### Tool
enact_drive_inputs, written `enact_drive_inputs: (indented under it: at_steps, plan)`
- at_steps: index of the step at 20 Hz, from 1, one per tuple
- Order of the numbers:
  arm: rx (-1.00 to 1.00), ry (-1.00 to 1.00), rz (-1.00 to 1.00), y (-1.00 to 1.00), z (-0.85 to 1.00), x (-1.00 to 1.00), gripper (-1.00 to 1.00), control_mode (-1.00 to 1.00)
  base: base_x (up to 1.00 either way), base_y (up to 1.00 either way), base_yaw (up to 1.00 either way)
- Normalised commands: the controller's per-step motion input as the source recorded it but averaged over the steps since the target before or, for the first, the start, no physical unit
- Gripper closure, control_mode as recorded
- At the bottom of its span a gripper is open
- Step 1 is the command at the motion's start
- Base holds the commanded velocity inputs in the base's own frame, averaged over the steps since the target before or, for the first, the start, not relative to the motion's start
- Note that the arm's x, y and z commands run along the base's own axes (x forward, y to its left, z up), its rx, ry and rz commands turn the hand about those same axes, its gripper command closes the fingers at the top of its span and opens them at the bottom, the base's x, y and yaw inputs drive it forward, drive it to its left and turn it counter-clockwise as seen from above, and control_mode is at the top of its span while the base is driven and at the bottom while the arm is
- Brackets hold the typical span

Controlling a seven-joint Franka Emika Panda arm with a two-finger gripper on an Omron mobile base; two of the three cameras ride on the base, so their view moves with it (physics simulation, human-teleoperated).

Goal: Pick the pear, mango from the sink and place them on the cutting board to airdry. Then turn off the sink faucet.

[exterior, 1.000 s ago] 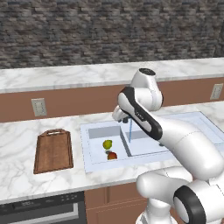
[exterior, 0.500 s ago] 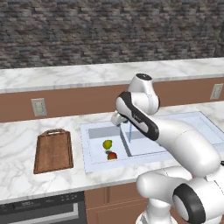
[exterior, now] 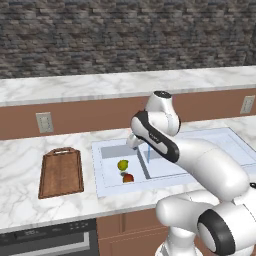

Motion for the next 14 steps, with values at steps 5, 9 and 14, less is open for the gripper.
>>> enact_drive_inputs:
  at_steps: [5, 9, 14]
  plan:
    - [-0.01, 0.0, 0.0, 0.1, -0.22, 0.0, -1.0, -1.0, 0.0, 0.0, 0.0]
    - [-0.06, 0.0, 0.0, 0.1, -0.13, 0.0, -1.0, -1.0, 0.0, 0.0, 0.0]
    - [-0.04, 0.0, 0.0, 0.01, -0.1, 0.0, -1.0, -1.0, 0.0, 0.0, 0.0]
